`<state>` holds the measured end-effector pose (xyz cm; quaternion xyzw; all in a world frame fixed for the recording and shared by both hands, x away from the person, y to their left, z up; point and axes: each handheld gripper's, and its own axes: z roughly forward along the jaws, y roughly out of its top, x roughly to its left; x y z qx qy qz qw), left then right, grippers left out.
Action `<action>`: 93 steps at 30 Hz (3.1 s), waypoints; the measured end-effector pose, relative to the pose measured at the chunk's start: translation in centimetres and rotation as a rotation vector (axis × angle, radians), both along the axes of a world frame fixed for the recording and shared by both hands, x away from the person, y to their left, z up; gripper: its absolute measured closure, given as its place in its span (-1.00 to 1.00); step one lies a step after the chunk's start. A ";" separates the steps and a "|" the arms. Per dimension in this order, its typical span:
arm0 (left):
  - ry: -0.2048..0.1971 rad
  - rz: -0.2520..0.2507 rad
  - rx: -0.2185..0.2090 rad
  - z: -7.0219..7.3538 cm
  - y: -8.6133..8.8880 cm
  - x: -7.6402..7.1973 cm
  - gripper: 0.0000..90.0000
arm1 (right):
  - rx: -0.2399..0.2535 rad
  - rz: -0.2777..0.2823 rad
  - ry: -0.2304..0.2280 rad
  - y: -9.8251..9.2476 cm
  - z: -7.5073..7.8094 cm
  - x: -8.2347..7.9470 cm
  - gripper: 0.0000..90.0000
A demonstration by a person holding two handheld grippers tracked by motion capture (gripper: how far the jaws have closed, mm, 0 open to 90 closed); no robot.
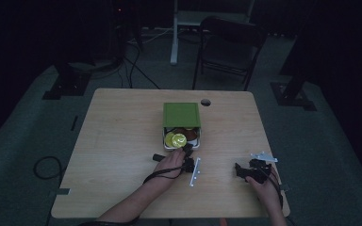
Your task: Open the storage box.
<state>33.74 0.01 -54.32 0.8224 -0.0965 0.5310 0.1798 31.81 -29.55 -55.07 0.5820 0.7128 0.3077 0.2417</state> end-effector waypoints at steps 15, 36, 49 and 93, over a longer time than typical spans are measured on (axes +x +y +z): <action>-0.008 -0.013 0.005 -0.1 0.1 -1.4 0.62 | -0.001 0.000 0.000 0.0 0.0 0.0 -0.77; 0.004 -0.036 0.005 -0.1 0.2 -4.4 0.63 | -0.001 0.000 0.000 0.0 0.0 0.0 -0.77; 0.025 -0.051 0.001 -0.1 0.3 -5.9 0.63 | -0.001 0.000 0.000 0.0 0.0 0.0 -0.77; 0.129 -0.129 -0.126 0.9 0.7 -8.5 0.54 | -0.001 0.000 0.000 0.0 0.0 0.0 -0.77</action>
